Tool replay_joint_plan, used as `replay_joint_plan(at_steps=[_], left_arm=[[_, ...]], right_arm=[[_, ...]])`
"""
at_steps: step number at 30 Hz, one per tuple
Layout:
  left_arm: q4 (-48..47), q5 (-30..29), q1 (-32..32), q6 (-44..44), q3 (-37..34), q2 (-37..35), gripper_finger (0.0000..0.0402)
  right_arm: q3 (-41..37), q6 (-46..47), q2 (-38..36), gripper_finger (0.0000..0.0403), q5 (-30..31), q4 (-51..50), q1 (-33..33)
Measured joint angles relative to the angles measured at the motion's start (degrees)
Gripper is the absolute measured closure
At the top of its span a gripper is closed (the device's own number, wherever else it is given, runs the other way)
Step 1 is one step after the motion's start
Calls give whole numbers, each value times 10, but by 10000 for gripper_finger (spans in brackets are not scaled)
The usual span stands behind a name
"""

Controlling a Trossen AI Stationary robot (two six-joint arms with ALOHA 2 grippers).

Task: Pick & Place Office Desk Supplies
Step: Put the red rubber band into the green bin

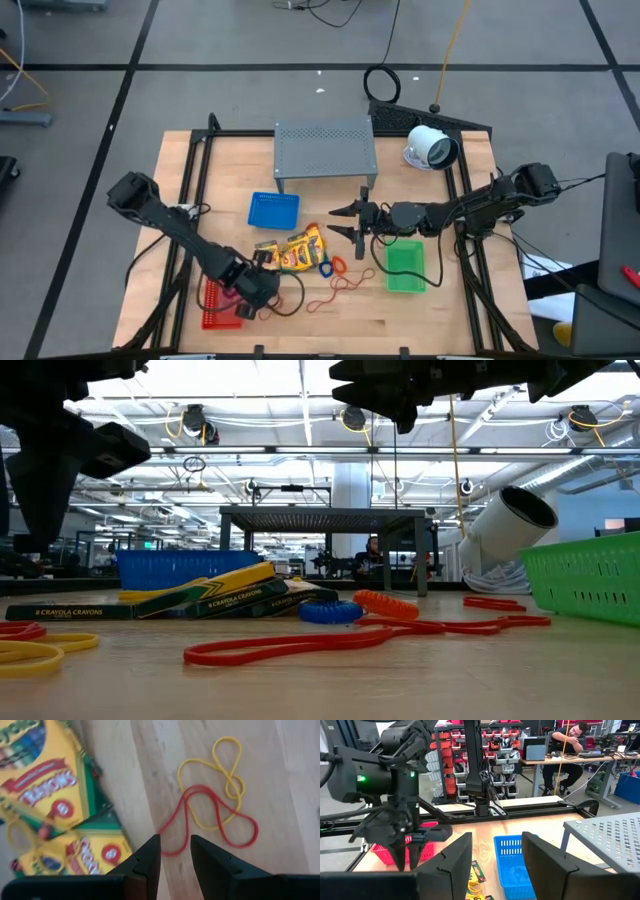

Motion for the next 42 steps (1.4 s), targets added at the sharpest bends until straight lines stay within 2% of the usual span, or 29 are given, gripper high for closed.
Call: replay_joint_plan(at_steps=[15, 22, 42], left_arm=[[17, 3, -8, 7, 0, 50, 284], [19, -40, -12, 6, 0, 50, 284], [24, -64, -12, 9, 0, 55, 284]], right_arm=[[0, 0, 0, 243, 0, -3, 0], [0, -2, 0, 243, 0, -3, 0], [0, -2, 0, 243, 0, -4, 0]])
